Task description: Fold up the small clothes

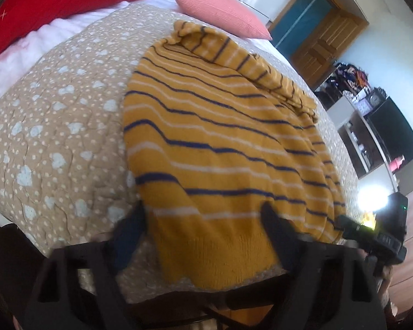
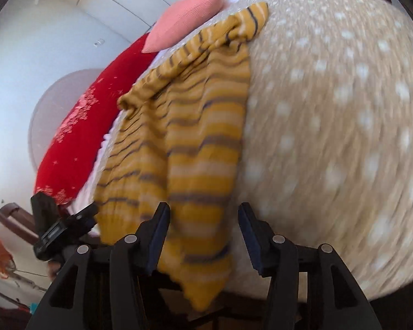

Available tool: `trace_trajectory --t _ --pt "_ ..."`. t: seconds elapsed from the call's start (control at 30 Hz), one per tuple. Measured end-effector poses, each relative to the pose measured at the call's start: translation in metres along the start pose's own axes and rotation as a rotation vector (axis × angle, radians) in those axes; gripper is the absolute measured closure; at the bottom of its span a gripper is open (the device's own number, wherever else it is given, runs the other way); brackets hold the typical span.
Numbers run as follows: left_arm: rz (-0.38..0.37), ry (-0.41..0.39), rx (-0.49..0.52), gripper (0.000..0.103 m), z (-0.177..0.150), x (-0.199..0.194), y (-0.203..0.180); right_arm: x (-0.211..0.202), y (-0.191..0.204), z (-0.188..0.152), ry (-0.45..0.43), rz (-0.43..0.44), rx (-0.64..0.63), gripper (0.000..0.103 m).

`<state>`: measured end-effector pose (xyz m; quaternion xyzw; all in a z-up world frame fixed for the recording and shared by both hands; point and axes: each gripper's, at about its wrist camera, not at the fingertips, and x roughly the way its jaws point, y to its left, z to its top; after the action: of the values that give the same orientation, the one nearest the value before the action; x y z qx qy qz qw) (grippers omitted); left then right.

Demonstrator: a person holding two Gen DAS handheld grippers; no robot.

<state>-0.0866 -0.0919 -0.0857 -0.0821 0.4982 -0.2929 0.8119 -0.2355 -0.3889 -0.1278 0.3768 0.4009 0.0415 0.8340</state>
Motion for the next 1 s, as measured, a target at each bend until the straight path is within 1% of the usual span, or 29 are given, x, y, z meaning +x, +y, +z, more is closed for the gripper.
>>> trace_trajectory --t 0.03,0.07,0.1,0.13,0.17,0.23,0.27,0.33,0.4,0.43,0.47,0.5,0.53,0.57,0.6,0.67,0.7,0.73,0.77,0.8,0.83,0.87,0.93,0.97,1.0 --pt "0.02 0.009 0.0 0.072 0.001 0.0 -0.001 0.006 0.004 -0.007 0.015 0.001 0.003 0.045" --pt "0.033 0.02 -0.007 0.09 0.001 0.001 0.0 0.013 0.007 -0.014 0.035 -0.013 0.0 0.05" --pt "0.017 0.029 -0.031 0.09 0.003 0.0 0.003 0.022 0.011 -0.015 0.049 -0.02 -0.006 0.073" --pt "0.0 0.03 -0.054 0.09 0.004 -0.002 0.006 0.028 0.014 -0.015 0.082 -0.008 -0.017 0.087" --pt "-0.018 0.029 -0.075 0.09 0.006 -0.006 0.007 0.03 0.017 -0.014 0.094 -0.002 -0.025 0.09" --pt "-0.044 0.016 -0.086 0.091 0.012 -0.016 0.006 0.022 0.028 -0.006 0.067 0.023 -0.061 0.091" --pt "-0.066 -0.006 -0.089 0.091 0.019 -0.025 0.004 0.018 0.035 -0.001 0.049 0.038 -0.08 0.091" --pt "-0.092 -0.038 -0.099 0.091 0.036 -0.035 0.002 0.002 0.05 0.026 -0.009 0.069 -0.122 0.091" --pt "-0.117 -0.066 -0.1 0.091 0.065 -0.039 -0.004 -0.004 0.065 0.058 -0.069 0.113 -0.147 0.091" --pt "-0.121 -0.081 -0.104 0.091 0.086 -0.038 -0.008 -0.005 0.069 0.077 -0.097 0.128 -0.15 0.091" --pt "-0.124 -0.086 -0.105 0.091 0.1 -0.036 -0.012 -0.006 0.07 0.096 -0.123 0.136 -0.146 0.091" --pt "-0.134 -0.094 -0.099 0.091 0.124 -0.032 -0.019 -0.002 0.072 0.117 -0.151 0.141 -0.141 0.091" --pt "-0.133 -0.105 -0.09 0.091 0.144 -0.026 -0.025 0.006 0.074 0.14 -0.176 0.146 -0.134 0.091" --pt "-0.117 -0.12 -0.08 0.091 0.166 -0.019 -0.032 0.013 0.07 0.163 -0.185 0.151 -0.12 0.091" --pt "-0.1 -0.124 -0.073 0.091 0.189 -0.008 -0.039 0.025 0.067 0.188 -0.196 0.149 -0.092 0.091" --pt "-0.077 -0.098 -0.077 0.09 0.236 0.024 -0.049 0.048 0.061 0.229 -0.215 0.11 -0.061 0.091" --pt "-0.053 -0.089 -0.083 0.089 0.252 0.039 -0.051 0.065 0.057 0.252 -0.228 0.046 -0.069 0.089" --pt "-0.009 -0.085 -0.09 0.086 0.271 0.059 -0.048 0.073 0.052 0.266 -0.23 0.002 -0.073 0.089" --pt "0.026 -0.078 -0.097 0.079 0.285 0.074 -0.044 0.092 0.045 0.283 -0.229 -0.067 -0.067 0.087" --pt "0.044 -0.066 -0.111 0.072 0.294 0.086 -0.039 0.103 0.039 0.293 -0.221 -0.104 -0.058 0.08" --pt "0.042 -0.049 -0.137 0.068 0.301 0.097 -0.032 0.115 0.032 0.302 -0.207 -0.135 -0.042 0.077" --pt "0.017 -0.042 -0.178 0.062 0.308 0.103 -0.024 0.121 0.023 0.311 -0.189 -0.148 -0.025 0.073" --pt "-0.047 -0.063 -0.216 0.048 0.314 0.101 -0.015 0.131 0.012 0.319 -0.169 -0.13 0.01 0.072" --pt "-0.081 -0.08 -0.217 0.034 0.318 0.094 -0.013 0.131 0.011 0.321 -0.172 -0.108 0.017 0.07" --pt "-0.101 -0.102 -0.21 0.026 0.319 0.087 -0.012 0.129 0.011 0.323 -0.18 -0.077 0.014 0.064"
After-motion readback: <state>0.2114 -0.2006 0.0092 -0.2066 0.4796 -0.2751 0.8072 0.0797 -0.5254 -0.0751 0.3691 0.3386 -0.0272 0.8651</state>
